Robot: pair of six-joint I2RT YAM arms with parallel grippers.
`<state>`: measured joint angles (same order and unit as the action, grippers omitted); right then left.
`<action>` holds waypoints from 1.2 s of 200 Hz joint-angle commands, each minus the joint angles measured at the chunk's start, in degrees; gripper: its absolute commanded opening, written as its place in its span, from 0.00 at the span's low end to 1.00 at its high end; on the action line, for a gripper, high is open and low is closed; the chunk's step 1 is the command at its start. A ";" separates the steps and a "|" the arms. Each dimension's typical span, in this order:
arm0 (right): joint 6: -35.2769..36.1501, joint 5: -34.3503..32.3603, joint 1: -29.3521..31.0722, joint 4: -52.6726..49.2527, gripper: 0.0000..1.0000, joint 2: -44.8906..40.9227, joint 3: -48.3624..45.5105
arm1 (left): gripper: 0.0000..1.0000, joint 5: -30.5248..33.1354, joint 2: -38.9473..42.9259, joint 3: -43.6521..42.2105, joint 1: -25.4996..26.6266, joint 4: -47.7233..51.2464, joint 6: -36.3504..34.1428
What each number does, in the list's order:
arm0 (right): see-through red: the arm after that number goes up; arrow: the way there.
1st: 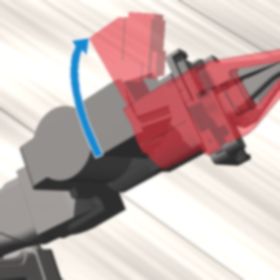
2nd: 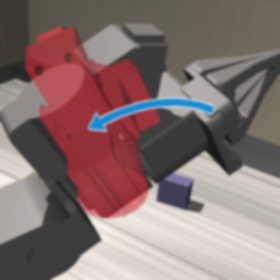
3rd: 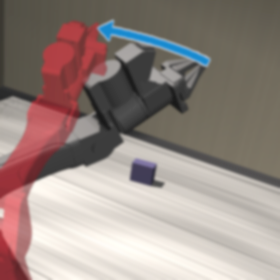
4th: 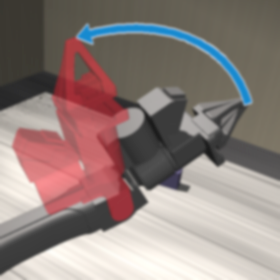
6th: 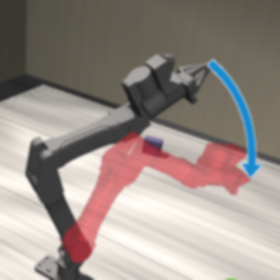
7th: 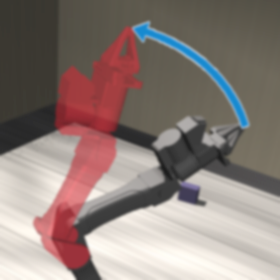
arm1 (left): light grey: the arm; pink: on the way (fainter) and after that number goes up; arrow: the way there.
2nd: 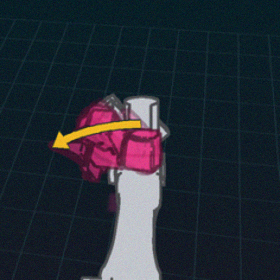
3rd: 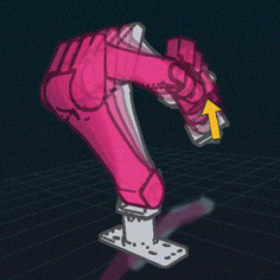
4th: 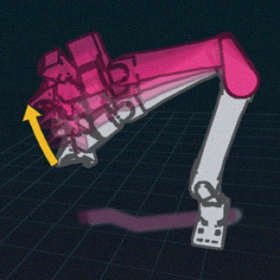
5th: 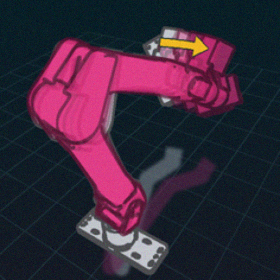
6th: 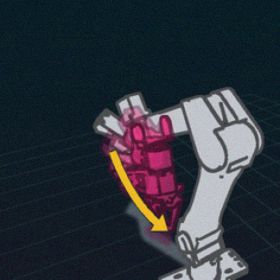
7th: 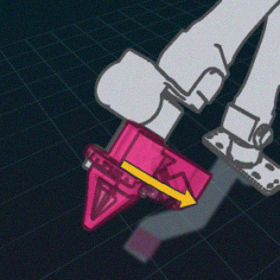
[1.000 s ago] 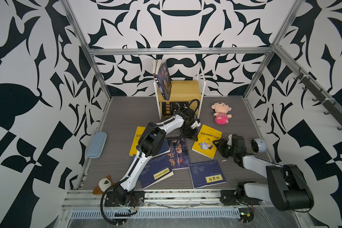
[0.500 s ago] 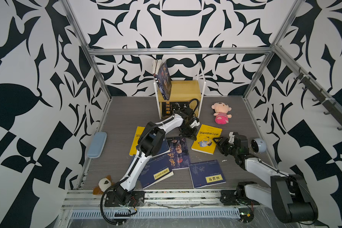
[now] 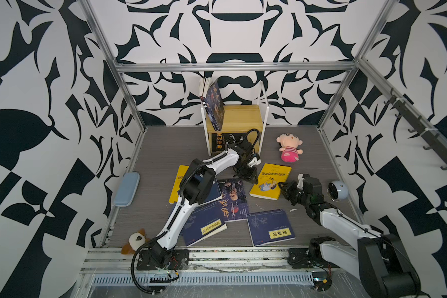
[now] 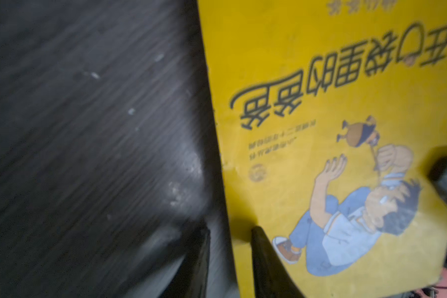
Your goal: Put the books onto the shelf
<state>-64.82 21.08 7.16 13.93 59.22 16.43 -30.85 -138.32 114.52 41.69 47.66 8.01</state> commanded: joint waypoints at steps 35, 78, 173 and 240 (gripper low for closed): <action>-4.08 -11.39 0.16 -15.60 0.00 -16.66 6.28 | 0.60 -1.08 15.33 -2.52 -0.82 2.49 -0.05; -7.92 -15.85 -0.04 -13.05 0.00 -20.27 8.58 | 0.79 -1.44 15.48 11.68 -1.25 13.73 -10.27; -9.14 -42.52 -0.04 14.66 0.00 -24.97 8.82 | 1.00 -10.15 17.00 23.44 -5.72 -16.63 21.57; -14.36 -43.19 -0.04 44.38 0.00 -6.02 14.42 | 1.00 -16.22 15.04 14.91 -6.31 -47.64 54.48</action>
<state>-76.64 -21.87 7.16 37.89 48.95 24.64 -44.86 -122.63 130.91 34.52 14.46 46.57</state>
